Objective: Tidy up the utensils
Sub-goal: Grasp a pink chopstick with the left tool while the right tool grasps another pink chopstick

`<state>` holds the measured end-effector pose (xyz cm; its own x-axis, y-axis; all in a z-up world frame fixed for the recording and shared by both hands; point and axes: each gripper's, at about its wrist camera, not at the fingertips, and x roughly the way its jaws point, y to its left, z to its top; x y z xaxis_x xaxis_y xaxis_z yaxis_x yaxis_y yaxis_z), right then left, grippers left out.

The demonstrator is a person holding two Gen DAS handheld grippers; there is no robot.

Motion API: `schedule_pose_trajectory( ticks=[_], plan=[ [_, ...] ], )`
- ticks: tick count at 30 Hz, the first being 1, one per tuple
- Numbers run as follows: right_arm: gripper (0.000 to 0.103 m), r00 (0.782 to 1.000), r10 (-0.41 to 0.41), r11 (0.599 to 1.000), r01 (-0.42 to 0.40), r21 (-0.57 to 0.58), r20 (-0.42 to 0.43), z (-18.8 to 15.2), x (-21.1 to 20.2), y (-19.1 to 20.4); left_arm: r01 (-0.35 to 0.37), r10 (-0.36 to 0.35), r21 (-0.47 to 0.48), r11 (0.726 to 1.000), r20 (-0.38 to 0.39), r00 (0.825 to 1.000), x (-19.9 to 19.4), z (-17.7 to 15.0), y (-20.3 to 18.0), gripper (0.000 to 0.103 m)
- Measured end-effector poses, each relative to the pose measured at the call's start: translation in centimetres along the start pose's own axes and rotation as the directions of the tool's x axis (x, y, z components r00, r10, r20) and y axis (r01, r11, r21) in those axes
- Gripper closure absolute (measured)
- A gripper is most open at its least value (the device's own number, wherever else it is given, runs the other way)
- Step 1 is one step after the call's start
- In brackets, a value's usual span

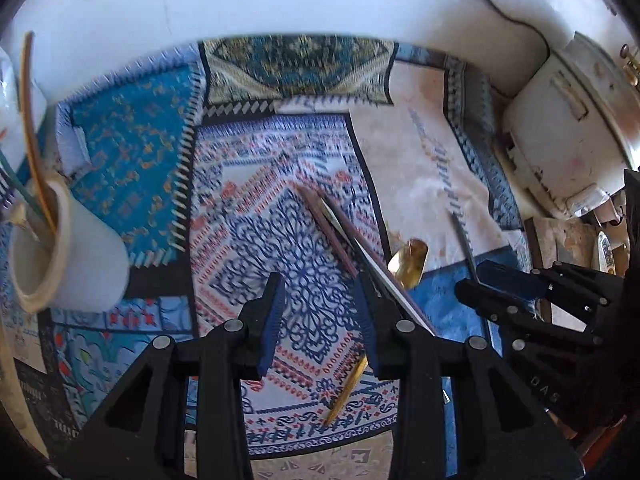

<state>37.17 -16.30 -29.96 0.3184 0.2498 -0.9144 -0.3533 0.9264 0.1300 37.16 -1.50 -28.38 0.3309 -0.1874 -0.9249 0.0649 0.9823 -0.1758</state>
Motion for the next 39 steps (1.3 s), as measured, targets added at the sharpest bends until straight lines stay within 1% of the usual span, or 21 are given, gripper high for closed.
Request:
schedule_pose_trajectory(
  ticks=[4, 10, 13, 17, 19, 21, 23, 26, 28, 32, 34, 35, 37, 39],
  plan=[
    [0.08, 0.999, 0.005, 1.0, -0.005, 0.011, -0.043, -0.9, 1.0, -0.6, 0.019, -0.019, -0.002, 1.0, -0.057, 0.998, 2.1, -0.7, -0.9, 0.068],
    [0.08, 0.999, 0.0, 0.999, 0.002, 0.043, -0.051, -1.7, 0.8, -2.2, 0.045, -0.046, -0.015, 0.999, -0.097, 0.994, 4.1, -0.9, -1.8, 0.069],
    [0.08, 0.998, 0.012, 0.998, -0.008, 0.068, -0.055, -2.2, 0.6, -2.8, 0.045, -0.049, -0.033, 0.998, -0.111, 0.993, 4.9, -0.9, -1.9, 0.08],
    [0.08, 0.997, 0.047, 0.996, -0.042, 0.084, -0.068, -2.8, 0.6, -3.1, 0.067, -0.077, -0.077, 0.995, -0.142, 0.987, 6.1, -1.0, -1.7, 0.085],
    [0.08, 0.996, 0.053, 0.996, -0.048, 0.08, -0.069, -3.1, 0.5, -3.0, 0.062, -0.072, -0.078, 0.995, -0.133, 0.989, 6.3, -1.0, -1.7, 0.085],
    [0.08, 0.995, 0.065, 0.995, -0.06, 0.074, -0.071, -3.2, 0.6, -2.6, 0.051, -0.058, -0.059, 0.997, -0.123, 0.991, 6.5, -0.9, -2.0, 0.086],
    [0.08, 0.994, 0.079, 0.995, -0.074, 0.069, -0.073, -3.2, 0.7, -2.2, 0.051, -0.057, -0.055, 0.997, -0.116, 0.992, 6.8, -0.8, -2.0, 0.093],
    [0.08, 0.992, 0.101, 0.994, -0.097, 0.054, -0.081, -3.1, 1.0, -1.3, 0.081, -0.09, -0.077, 0.994, -0.119, 0.989, 6.8, -0.5, -1.2, 0.097],
    [0.08, 0.988, 0.124, 0.992, -0.121, 0.043, -0.092, -3.0, 1.4, -0.5, 0.073, -0.082, -0.078, 0.994, -0.123, 0.989, 6.6, -0.5, -0.7, 0.099],
    [0.08, 0.978, 0.174, 0.985, -0.173, 0.021, -0.116, -2.8, 2.4, 1.1, 0.055, -0.064, -0.082, 0.995, -0.112, 0.992, 5.5, -1.0, 0.8, 0.099],
    [0.083, 0.973, 0.192, 0.981, -0.191, 0.017, -0.13, -2.6, 3.1, 1.7, 0.037, -0.044, -0.073, 0.997, -0.096, 0.994, 4.7, -1.3, 1.4, 0.1],
    [0.086, 0.972, 0.194, 0.981, -0.194, 0.013, -0.136, -2.6, 3.3, 2.1, 0.029, -0.036, -0.071, 0.997, -0.092, 0.995, 4.3, -1.5, 1.8, 0.1],
    [0.09, 0.974, 0.179, 0.984, -0.18, 0.003, -0.14, -2.2, 3.9, 2.5, 0.024, -0.031, -0.072, 0.997, -0.098, 0.995, 3.9, -1.8, 2.7, 0.1],
    [0.091, 0.977, 0.168, 0.986, -0.17, -0.003, -0.135, -1.6, 4.1, 2.8, 0.001, -0.007, -0.056, 0.998, -0.102, 0.995, 3.6, -2.2, 3.3, 0.1]
  ],
)
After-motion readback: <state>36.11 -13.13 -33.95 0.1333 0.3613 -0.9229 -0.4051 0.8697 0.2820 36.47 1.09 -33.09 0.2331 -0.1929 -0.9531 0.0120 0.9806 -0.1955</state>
